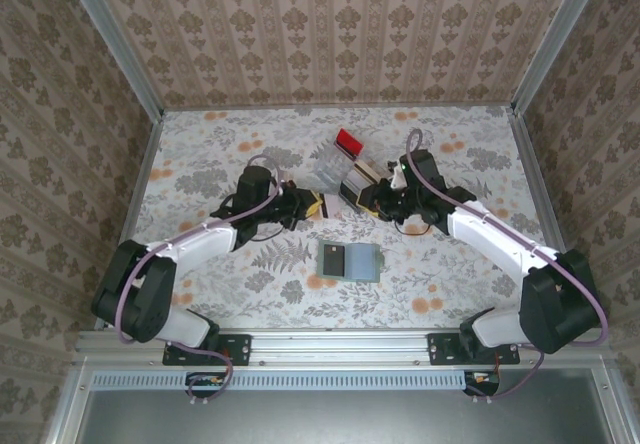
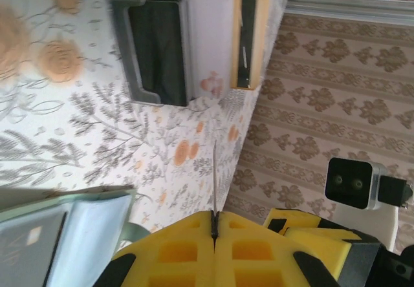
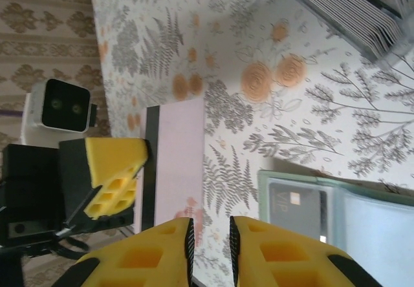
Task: Put the credit cards into the card holder
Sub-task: Insert the credit card into the card slot.
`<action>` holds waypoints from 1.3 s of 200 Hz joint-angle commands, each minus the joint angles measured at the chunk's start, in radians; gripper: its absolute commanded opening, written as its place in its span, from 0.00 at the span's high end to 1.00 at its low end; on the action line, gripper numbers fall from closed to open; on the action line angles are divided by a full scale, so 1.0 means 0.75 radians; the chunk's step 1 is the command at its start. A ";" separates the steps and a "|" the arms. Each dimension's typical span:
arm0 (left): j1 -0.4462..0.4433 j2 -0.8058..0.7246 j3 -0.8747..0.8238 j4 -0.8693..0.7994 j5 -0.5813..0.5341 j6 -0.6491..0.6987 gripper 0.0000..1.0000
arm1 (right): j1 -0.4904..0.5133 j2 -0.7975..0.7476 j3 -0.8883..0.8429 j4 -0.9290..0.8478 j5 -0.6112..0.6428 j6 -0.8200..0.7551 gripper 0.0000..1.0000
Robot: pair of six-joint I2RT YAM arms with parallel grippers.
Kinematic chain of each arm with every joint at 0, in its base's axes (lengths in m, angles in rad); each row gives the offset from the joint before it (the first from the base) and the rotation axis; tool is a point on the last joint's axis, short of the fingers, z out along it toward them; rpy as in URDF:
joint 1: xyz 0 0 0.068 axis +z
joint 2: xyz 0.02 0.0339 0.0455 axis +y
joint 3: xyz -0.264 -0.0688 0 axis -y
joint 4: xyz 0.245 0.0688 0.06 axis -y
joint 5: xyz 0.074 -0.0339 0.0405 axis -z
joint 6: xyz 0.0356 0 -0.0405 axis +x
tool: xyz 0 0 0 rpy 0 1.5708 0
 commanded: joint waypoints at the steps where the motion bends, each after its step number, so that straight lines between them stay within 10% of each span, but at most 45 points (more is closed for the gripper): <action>1: -0.001 -0.051 -0.025 -0.149 -0.048 -0.031 1.00 | 0.041 -0.028 -0.047 -0.080 0.073 -0.044 0.76; 96: -0.208 -0.161 -0.027 -0.481 -0.359 0.428 1.00 | 0.272 0.115 -0.145 -0.098 0.260 -0.055 0.77; 260: -0.375 0.174 -0.192 0.218 -0.235 0.589 1.00 | 0.193 0.136 -0.273 -0.271 0.518 -0.174 0.81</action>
